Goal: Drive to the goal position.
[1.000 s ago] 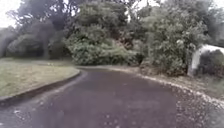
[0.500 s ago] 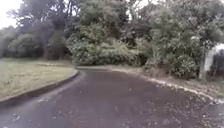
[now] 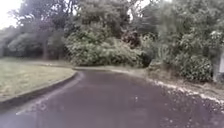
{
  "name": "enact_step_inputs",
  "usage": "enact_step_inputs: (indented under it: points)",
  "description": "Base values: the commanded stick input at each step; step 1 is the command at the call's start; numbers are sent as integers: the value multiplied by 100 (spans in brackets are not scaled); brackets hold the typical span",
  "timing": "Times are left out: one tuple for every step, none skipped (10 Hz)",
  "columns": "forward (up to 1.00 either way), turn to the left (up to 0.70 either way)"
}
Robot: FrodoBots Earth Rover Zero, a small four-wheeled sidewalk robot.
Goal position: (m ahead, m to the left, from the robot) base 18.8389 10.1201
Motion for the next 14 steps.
enact_step_inputs:
  points:
    - [100,0]
    - [100,0]
    - [100,0]
    - [100,0]
    - [100,0]
    - [100,0]
    - [100,0]
    - [100,0]
    - [100,0]
    - [100,0]
    - [100,0]
    - [100,0]
    - [100,0]
    - [100,0]
